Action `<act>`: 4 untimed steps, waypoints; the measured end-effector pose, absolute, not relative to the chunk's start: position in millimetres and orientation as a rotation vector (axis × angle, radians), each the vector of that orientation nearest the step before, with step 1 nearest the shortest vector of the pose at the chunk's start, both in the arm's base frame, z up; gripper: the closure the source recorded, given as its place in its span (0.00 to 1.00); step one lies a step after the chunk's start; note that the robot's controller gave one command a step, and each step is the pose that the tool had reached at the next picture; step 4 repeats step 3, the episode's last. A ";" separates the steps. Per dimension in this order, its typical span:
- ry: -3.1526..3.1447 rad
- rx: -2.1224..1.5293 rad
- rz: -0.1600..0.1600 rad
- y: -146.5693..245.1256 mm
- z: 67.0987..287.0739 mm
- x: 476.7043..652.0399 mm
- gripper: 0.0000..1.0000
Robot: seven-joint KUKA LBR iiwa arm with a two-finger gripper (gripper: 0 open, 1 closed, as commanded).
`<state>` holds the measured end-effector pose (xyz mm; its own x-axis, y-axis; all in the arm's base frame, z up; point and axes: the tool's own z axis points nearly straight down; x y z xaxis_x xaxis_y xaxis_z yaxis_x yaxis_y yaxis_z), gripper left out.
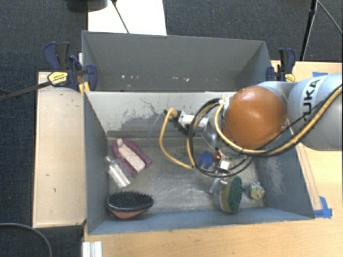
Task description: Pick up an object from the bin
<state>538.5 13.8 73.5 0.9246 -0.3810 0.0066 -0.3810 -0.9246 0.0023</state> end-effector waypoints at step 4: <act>-0.735 3.051 -0.004 -25.2 232.3 477.0 1.00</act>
Offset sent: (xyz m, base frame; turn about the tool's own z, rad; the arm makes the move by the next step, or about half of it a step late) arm 0.0000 0.0000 0.0000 0.0000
